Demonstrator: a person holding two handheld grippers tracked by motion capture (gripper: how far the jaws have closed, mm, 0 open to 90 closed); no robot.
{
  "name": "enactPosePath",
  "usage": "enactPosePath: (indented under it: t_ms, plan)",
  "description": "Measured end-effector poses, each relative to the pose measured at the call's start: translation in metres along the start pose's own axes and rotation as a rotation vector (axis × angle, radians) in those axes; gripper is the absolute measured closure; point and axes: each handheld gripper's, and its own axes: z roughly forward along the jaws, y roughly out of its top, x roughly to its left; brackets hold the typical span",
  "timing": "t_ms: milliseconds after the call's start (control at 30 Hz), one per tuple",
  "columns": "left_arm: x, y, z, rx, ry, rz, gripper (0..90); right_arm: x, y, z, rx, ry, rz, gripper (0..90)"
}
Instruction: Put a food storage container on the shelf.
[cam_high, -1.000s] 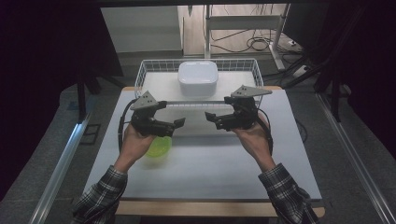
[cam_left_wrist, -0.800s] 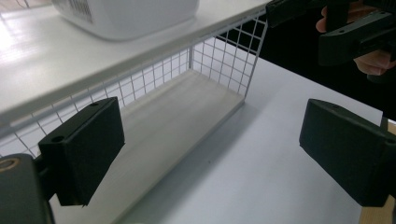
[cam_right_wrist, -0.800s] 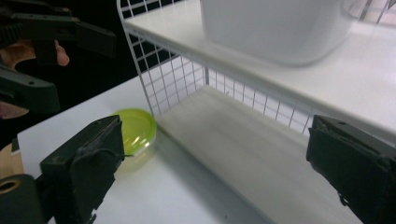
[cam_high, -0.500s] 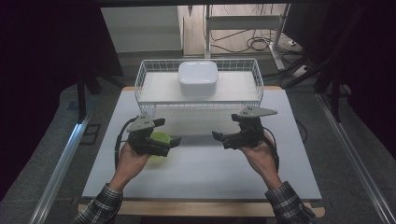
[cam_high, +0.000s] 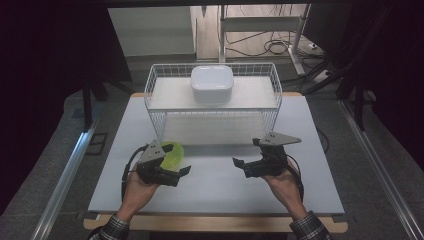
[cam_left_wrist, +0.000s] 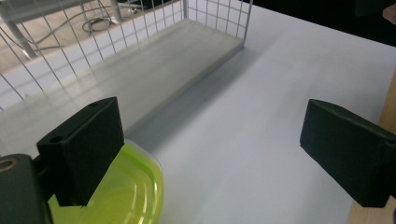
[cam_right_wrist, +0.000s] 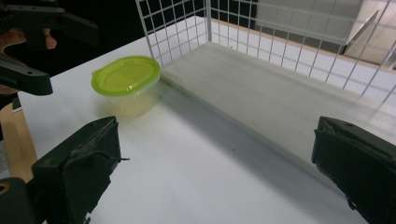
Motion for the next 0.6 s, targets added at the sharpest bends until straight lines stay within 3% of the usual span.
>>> enactPosePath:
  t_ms: [433,600]
  plan:
    - [-0.012,-0.037,-0.008,0.010,0.015,-0.043,6.0,0.001,-0.037,-0.012,0.044,-0.050,0.029,1.5]
    - [-0.017,-0.047,-0.010,0.037,0.018,-0.022,6.0,0.004,-0.051,-0.016,0.071,-0.059,0.012,1.6]
